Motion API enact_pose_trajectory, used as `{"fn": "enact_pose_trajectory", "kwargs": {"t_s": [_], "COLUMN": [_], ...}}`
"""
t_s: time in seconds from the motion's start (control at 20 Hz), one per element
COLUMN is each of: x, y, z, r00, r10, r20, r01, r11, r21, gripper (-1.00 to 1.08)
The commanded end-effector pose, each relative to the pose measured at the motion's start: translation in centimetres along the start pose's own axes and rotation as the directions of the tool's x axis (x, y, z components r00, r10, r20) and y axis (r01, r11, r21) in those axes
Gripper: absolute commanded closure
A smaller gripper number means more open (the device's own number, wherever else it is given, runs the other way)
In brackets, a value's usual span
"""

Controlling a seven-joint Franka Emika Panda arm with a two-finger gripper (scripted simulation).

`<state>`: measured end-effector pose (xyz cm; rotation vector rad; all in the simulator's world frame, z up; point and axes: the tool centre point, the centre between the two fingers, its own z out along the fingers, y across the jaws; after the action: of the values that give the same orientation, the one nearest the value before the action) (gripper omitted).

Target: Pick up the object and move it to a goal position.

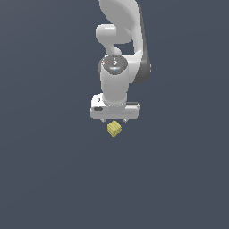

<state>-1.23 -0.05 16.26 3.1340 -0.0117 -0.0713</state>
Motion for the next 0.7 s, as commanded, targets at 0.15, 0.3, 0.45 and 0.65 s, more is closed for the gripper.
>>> {"fn": "enact_pose_trajectory", "kwargs": {"t_s": [0.15, 0.3, 0.45, 0.65], "x": [0.3, 0.9, 1.5, 1.5], "y": [0.4, 1.6, 2.5, 2.5], "z": [-0.3, -1.2, -2.0, -2.0], "r00": [1.000, 0.999, 0.997, 0.997], "r10": [0.010, 0.038, 0.061, 0.061], "r20": [-0.007, -0.026, -0.041, -0.041], "r01": [-0.010, -0.038, -0.061, -0.062], "r11": [1.000, 0.999, 0.998, 0.998], "r21": [0.000, -0.001, -0.001, -0.001], "gripper": [-0.92, -0.92, -0.92, -0.92]}}
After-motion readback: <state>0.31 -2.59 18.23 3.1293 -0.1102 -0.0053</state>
